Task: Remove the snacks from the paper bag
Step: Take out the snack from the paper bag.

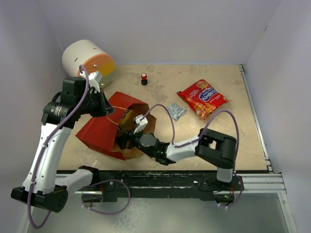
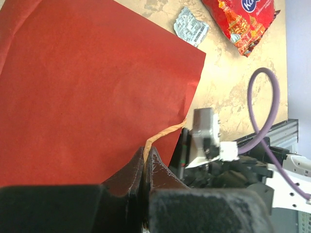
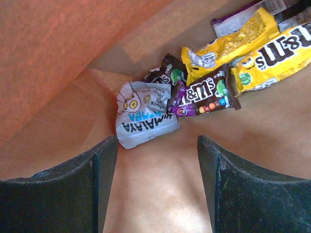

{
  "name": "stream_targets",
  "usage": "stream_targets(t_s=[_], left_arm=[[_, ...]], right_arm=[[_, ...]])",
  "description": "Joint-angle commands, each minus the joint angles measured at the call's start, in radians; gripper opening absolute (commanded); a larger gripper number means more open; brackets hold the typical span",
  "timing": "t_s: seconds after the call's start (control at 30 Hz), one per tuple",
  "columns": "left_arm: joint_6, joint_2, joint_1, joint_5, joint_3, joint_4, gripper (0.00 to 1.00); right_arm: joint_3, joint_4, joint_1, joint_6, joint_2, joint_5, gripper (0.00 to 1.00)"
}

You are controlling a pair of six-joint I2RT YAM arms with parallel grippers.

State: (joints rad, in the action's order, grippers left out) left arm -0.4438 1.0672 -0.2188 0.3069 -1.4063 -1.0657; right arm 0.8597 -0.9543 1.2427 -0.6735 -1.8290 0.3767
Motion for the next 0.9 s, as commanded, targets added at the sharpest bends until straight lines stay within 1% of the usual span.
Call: stream_targets(t_s=[0.0, 0.03, 0.17, 0.23, 0.27, 0.33, 0.4, 0.53, 0.6, 0.67, 0.8, 0.83, 0.87], left_arm=[[-0.016, 0.013, -0.002, -0.002, -0.056, -0.002, 0.0], [-0.016, 0.011, -0.002, -0.006, -0.058, -0.003, 0.0], [-0.019, -0.006, -0.002, -0.005, -0.059, -0.011, 0.0], [-0.019, -0.014, -0.002, -0.003, -0.059, -0.011, 0.0], [-0.019, -0.017, -0.002, -0.002, -0.057, -0.01, 0.0], [-0.018, -0.018, -0.002, 0.002, -0.059, -0.008, 0.0], [-0.014, -0.019, -0.002, 0.006, -0.061, -0.004, 0.0], [-0.007, -0.019, -0.002, 0.007, -0.068, 0.007, 0.0], [-0.006, -0.019, -0.002, 0.01, -0.072, 0.012, 0.0], [-0.005, -0.018, -0.002, 0.016, -0.069, 0.02, 0.0], [-0.009, -0.018, -0.002, 0.032, -0.062, 0.044, 0.0], [-0.015, -0.023, -0.002, 0.038, -0.056, 0.057, 0.0], [-0.025, -0.028, -0.002, 0.047, -0.049, 0.071, 0.0]], right_arm=[[0.053, -0.19, 0.011, 0.181, -0.071, 0.03, 0.68], [0.052, -0.193, 0.012, 0.227, -0.082, 0.009, 0.68], [0.009, -0.295, 0.003, 0.539, -0.104, -0.051, 0.67], [-0.014, -0.313, -0.014, 0.65, -0.096, -0.091, 0.67], [-0.022, -0.311, -0.034, 0.674, -0.089, -0.121, 0.67], [-0.031, -0.291, -0.084, 0.699, -0.08, -0.224, 0.66], [-0.03, -0.279, -0.12, 0.763, -0.082, -0.343, 0.66], [-0.022, -0.274, -0.146, 1.028, -0.102, -0.521, 0.67], [-0.007, -0.244, -0.161, 1.156, -0.109, -0.6, 0.67], [0.018, -0.175, -0.188, 1.255, -0.112, -0.674, 0.67], [0.069, -0.017, -0.234, 1.419, -0.113, -0.719, 0.67], [0.08, 0.028, -0.236, 1.505, -0.112, -0.723, 0.67], [0.091, 0.064, -0.239, 1.546, -0.112, -0.719, 0.68]])
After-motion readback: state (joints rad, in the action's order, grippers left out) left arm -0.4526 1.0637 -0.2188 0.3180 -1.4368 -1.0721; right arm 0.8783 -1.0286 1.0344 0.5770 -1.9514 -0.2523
